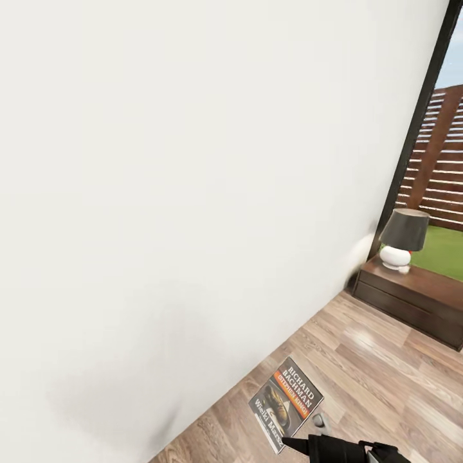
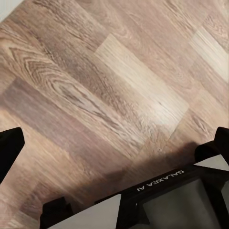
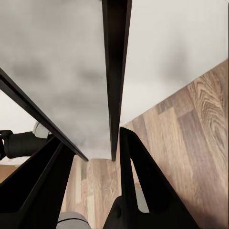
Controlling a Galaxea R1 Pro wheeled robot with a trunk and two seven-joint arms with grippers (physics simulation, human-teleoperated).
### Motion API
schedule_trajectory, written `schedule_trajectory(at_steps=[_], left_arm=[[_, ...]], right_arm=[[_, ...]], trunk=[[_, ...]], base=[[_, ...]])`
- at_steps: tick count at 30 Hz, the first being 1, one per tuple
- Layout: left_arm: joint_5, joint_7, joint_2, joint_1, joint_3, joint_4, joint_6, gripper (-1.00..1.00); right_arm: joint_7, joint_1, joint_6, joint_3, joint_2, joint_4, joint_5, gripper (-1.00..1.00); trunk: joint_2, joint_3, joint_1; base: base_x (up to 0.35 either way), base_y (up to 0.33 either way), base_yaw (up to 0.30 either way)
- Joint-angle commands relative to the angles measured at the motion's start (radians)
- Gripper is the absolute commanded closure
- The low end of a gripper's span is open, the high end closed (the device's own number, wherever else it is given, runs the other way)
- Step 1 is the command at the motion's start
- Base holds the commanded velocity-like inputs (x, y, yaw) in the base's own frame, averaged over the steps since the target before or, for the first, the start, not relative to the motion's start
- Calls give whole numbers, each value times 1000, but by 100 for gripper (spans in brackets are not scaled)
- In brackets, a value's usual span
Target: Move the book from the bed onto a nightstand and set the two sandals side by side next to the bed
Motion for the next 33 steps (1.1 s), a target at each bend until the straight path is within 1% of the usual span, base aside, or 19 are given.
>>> schedule_trajectory(at_steps=[1, 19, 23, 33], left_arm=[[9, -3, 0, -1, -9, 1, -4, -100], [9, -3, 0, 0, -9, 1, -4, -100], [9, -3, 0, 0, -9, 1, -4, -100], [9, -3, 0, -1, -9, 1, -4, -100]], right_arm=[[1, -1, 10, 5, -1, -1, -12, 100], [1, -1, 10, 5, -1, -1, -12, 100], [2, -1, 10, 5, -1, -1, -12, 100], [3, -1, 10, 5, -1, -1, -12, 100]], trunk=[[-1, -1, 1], [-1, -1, 1], [-1, -1, 1], [-1, -1, 1]], base=[[331, 0, -4], [328, 0, 0], [109, 0, -71], [6, 0, -267]])
